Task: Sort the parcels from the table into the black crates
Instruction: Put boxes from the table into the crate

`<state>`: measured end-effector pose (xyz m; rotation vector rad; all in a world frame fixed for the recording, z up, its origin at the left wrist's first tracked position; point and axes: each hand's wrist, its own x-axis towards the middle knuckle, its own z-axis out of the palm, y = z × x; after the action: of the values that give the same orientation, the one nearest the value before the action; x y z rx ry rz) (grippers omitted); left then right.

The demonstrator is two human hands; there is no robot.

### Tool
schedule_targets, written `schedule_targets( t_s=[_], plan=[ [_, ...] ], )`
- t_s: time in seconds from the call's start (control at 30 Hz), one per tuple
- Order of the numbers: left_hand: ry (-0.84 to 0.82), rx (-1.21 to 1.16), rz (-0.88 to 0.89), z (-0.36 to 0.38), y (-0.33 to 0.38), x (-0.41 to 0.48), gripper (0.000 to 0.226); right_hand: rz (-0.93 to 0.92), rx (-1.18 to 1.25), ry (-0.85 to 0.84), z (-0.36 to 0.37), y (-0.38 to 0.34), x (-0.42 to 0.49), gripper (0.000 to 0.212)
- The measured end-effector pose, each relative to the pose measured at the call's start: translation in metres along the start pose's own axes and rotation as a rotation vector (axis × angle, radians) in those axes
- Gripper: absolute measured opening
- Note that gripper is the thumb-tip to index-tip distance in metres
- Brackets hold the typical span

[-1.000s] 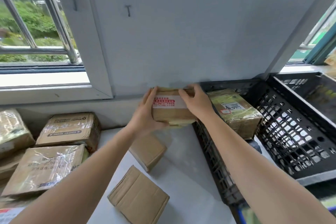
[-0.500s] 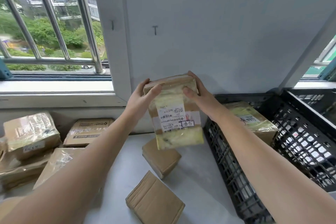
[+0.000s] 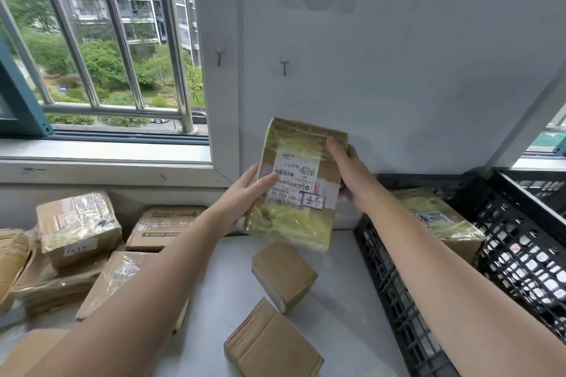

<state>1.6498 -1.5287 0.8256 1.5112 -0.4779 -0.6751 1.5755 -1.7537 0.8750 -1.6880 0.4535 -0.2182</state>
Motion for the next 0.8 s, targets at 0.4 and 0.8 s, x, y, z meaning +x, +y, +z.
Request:
schedule_targets(
  t_s=[0.4, 0.8],
  plan=[
    [-0.039, 1.236, 0.065, -0.005, 0.064, 0.01, 0.126, -0.388, -1.237, -0.36, 0.005, -0.015, -0.014, 0.105],
    [0.108, 1.584, 0.465, -0.011, 0.075, 0.001, 0.103, -0.357, -0.977, -0.324, 0.018, -0.007, -0.012, 0.103]
  ],
)
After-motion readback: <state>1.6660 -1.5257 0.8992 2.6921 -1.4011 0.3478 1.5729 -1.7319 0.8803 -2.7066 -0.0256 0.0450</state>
